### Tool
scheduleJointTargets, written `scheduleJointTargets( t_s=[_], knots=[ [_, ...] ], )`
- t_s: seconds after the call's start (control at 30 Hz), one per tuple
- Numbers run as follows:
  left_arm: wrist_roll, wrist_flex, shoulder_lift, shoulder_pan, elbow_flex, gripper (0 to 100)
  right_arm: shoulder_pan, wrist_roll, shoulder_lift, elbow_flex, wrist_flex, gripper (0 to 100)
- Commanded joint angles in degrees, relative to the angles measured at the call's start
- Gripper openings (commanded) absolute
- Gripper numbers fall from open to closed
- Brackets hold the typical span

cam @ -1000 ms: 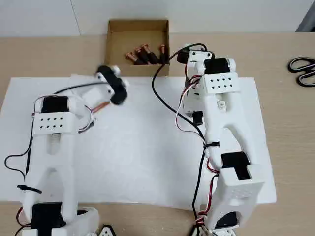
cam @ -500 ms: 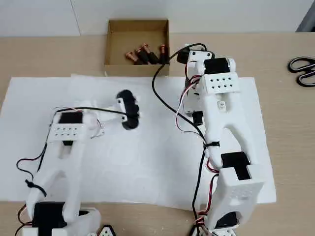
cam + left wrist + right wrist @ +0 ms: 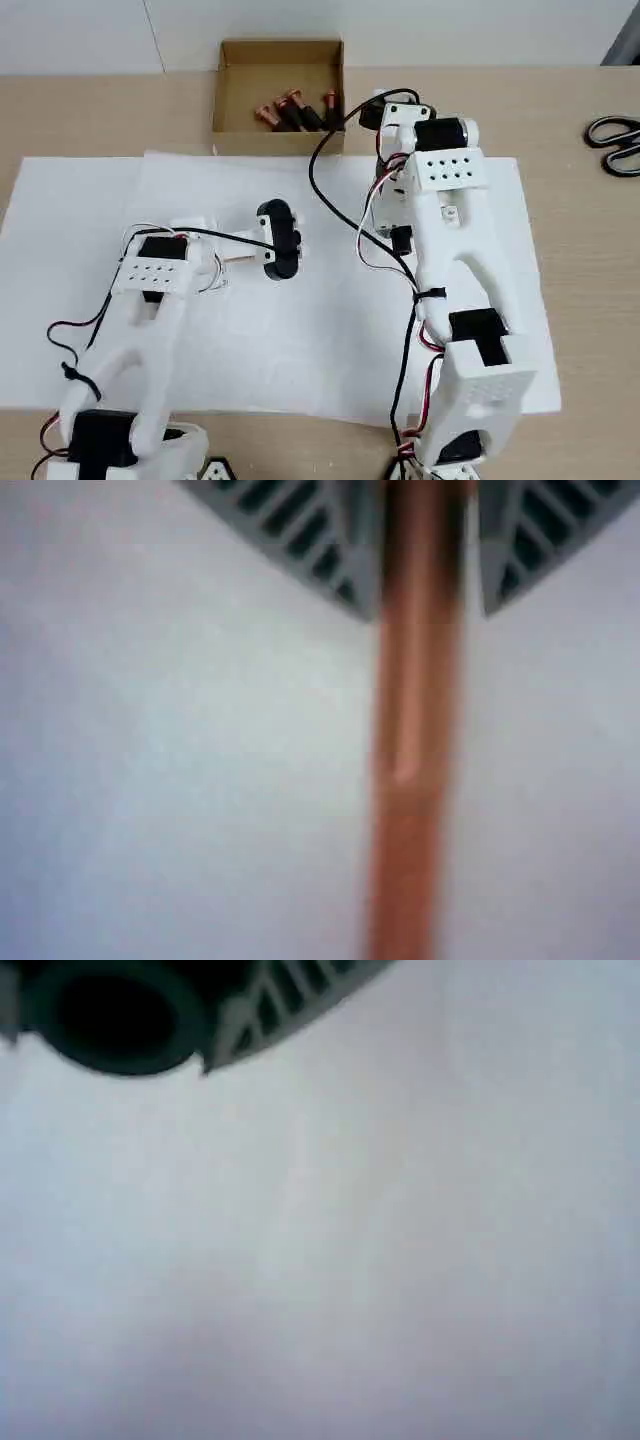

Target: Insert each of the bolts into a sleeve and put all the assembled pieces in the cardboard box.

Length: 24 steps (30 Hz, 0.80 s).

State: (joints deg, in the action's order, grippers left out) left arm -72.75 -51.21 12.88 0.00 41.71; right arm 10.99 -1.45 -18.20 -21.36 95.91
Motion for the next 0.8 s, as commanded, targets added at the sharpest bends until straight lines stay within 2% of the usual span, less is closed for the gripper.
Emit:
scheduleJointTargets(
  t_s=[0.0, 0.23, 0.4, 0.57, 0.77],
  knots=[
    [-2.99, 1.76, 2.55, 0.00, -0.75, 10, -0.22, 0.62, 3.82, -0.26, -0.04, 1.0],
    [-2.81, 1.58, 3.08, -0.09, -1.45, 10, -0.22, 0.62, 3.82, -0.26, -0.04, 1.0],
    [7.38, -2.55, 3.08, -0.18, -9.10, 10, -0.22, 0.62, 3.82, -0.26, -0.04, 1.0],
    [16.35, -10.90, 3.08, -1.05, -19.21, 10, -0.22, 0.62, 3.82, -0.26, -0.04, 1.0],
    [19.08, -24.79, 3.08, -5.10, -31.60, 10, -0.31, 0.62, 3.82, -0.26, -0.04, 1.0]
  ],
)
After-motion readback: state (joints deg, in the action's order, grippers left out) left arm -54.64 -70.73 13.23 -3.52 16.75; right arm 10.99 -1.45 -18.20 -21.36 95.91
